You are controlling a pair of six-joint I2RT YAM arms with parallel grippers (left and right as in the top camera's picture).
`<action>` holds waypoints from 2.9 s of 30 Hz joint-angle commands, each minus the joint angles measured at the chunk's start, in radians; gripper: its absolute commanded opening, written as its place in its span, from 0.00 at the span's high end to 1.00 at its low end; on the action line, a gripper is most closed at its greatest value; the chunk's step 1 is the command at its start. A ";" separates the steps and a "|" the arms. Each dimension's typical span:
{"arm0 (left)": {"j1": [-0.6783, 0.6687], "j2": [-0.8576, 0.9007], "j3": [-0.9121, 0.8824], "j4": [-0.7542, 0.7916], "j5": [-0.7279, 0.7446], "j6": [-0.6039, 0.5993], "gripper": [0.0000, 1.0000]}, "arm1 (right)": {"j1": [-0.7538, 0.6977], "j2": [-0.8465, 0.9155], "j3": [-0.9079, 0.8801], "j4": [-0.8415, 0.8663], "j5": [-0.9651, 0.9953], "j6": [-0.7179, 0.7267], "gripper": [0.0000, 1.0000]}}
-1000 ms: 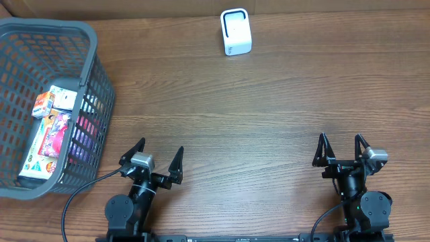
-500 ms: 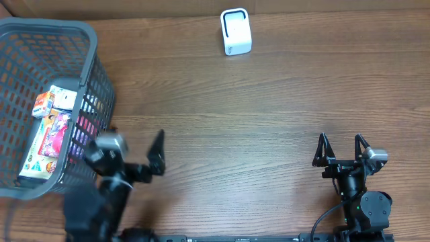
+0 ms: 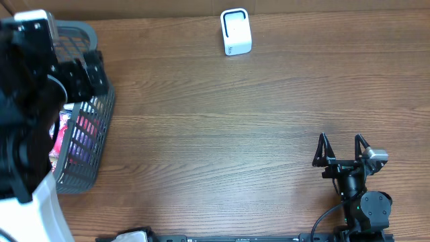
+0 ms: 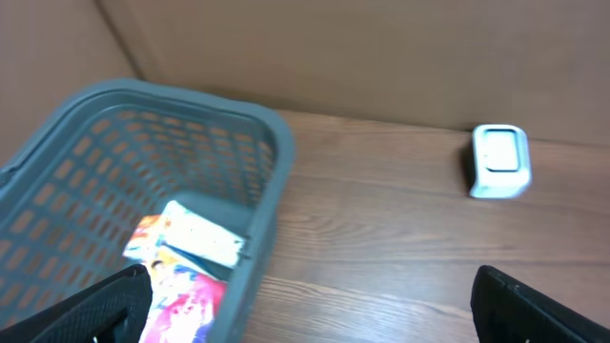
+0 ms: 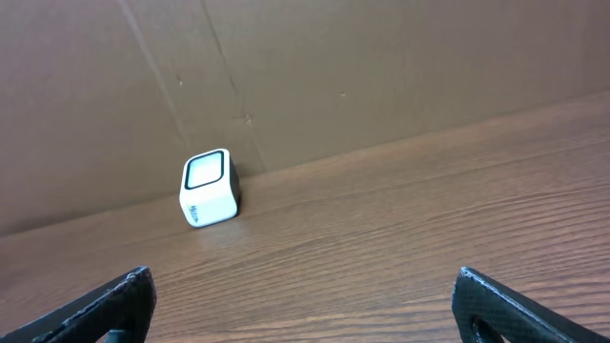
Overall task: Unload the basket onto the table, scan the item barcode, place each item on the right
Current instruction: 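Move the left gripper over the grey basket, then grasp the red Carefree pads pack in the basket with the left gripper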
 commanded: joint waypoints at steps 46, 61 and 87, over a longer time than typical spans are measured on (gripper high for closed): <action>0.520 0.449 -0.758 0.392 -0.026 -0.481 0.96 | -0.006 -0.012 -0.010 0.003 -0.001 0.008 0.00; 0.519 0.304 -0.372 0.115 -0.026 -0.426 0.96 | -0.006 -0.012 -0.010 0.003 -0.001 0.008 0.00; 0.526 0.238 -0.780 0.332 -0.107 -0.507 0.00 | -0.006 -0.012 -0.010 0.003 -0.001 0.008 0.00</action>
